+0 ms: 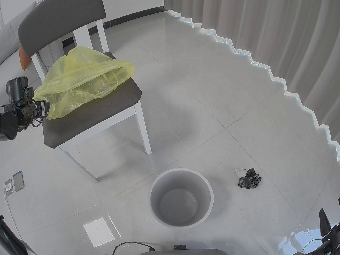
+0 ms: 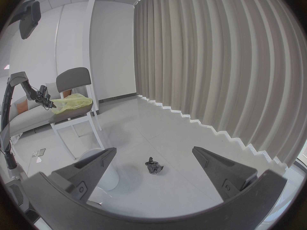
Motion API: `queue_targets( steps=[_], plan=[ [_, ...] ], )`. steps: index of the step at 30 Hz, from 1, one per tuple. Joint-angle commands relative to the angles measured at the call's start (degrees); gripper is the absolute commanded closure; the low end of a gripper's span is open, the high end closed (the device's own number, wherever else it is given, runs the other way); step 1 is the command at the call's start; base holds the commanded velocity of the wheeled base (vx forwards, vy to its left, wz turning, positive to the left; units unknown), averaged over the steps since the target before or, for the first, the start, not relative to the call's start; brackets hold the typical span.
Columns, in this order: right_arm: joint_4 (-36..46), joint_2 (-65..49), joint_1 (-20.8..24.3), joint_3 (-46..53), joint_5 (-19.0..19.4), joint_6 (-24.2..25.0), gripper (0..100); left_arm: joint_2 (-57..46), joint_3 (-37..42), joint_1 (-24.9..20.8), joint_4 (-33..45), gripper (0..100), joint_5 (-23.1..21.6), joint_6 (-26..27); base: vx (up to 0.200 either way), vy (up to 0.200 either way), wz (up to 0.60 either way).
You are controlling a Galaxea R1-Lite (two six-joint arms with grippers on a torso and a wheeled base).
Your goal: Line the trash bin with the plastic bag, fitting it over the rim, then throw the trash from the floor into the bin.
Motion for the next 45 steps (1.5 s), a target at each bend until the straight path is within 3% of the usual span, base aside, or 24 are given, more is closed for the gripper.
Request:
queue_targets(
  steps=[1,7,14,19,20,21,22,23,24,25,26,28,29,30,31,32,37,38,42,45],
  plan=[
    [-0.02,-0.93,0.08,0.99,0.01,0.0,0,0.16,-0.46,0.47,-0.04,100,-0.29,0.02,0.0,0.0,0.0],
    [-0.02,-0.93,0.08,0.99,0.01,0.0,0,2.27,-2.84,2.41,-0.21,100,-2.14,-0.33,0.0,0.0,0.0],
    [-0.37,-0.93,-0.01,0.99,0.89,-0.53,0,-4.85,-1.43,1.88,-1.88,100,-10.14,-2.53,0.0,0.0,0.0],
    [-11.71,-0.31,0.61,-4.2,5.99,3.6,0,-13.29,-1.87,-1.99,-0.21,100,-15.94,-2.0,0.0,0.0,0.0],
    [-12.94,3.91,0.34,-8.24,9.33,2.99,0,-17.06,-3.98,-4.8,3.39,100,-17.61,-0.86,0.0,0.0,0.0],
    [-12.32,6.37,0.17,-9.03,9.94,-0.09,0,-18.82,-5.38,-7.0,6.03,100,-18.05,0.11,0.0,0.0,0.0],
    [-12.32,6.37,0.17,-9.03,9.94,-0.09,0,-18.82,-5.38,-7.0,6.03,100,-18.05,0.11,0.0,0.0,0.0],
    [-12.06,12.78,1.22,-9.56,10.91,-7.47,0,-23.66,-8.9,-14.64,14.2,100,-18.14,2.22,0.0,0.0,0.0],
    [-12.5,15.51,2.01,-10.17,11.17,-7.91,0,-25.33,-9.87,-17.9,16.75,100,-17.87,2.66,0.0,0.0,0.0],
    [-12.59,16.21,2.1,-10.53,11.35,-7.91,0,-25.85,-10.04,-18.95,17.37,100,-17.78,2.74,0.0,0.0,0.0],
    [-13.29,20.69,3.07,-14.04,11.44,-7.82,0,-28.75,-11.45,-25.54,20.62,100,-17.43,4.06,0.0,0.0,0.0],
    [-13.38,23.77,3.77,-16.77,11.52,-7.47,0,-29.9,-12.42,-28.18,22.2,100,-17.08,5.47,0.0,0.0,0.0],
    [-13.56,29.48,5.0,-22.48,11.44,-6.51,0,-31.39,-13.73,-30.99,25.28,100,-15.59,10.04,0.0,0.0,0.0],
    [-13.56,30.36,5.18,-23.45,11.35,-6.24,0,-31.57,-13.82,-31.52,25.98,100,-15.32,11.18,0.0,0.0,0.0],
    [-13.56,35.37,5.79,-29.42,11.44,-4.66,0,-32.97,-15.32,-35.21,30.11,100,-13.13,18.3,0.0,0.0,0.0],
    [-13.56,38.45,5.88,-32.5,11.44,-3.96,0,-33.5,-16.63,-37.32,32.57,100,-11.72,21.29,0.0,0.0,0.0],
    [-13.82,48.82,7.64,-39.44,11.52,-3.61,0,-33.85,-17.51,-47.16,36.53,100,-7.94,22.69,0.0,0.0,0.0],
    [-13.99,51.1,10.27,-39.71,11.44,-3.25,0,-33.68,-17.34,-50.77,36.7,100,-7.41,23.13,0.0,0.0,0.0],
    [-15.49,54.62,14.49,-38.04,11.35,0.17,0,-32.09,-17.69,-54.72,36.88,100,-6.45,28.58,0.0,0.0,0.0],
    [-18.3,56.47,14.49,-36.72,11.35,2.72,0,-31.48,-18.74,-54.63,38.72,100,-6.09,42.38,0.0,0.0,0.0]
  ],
)
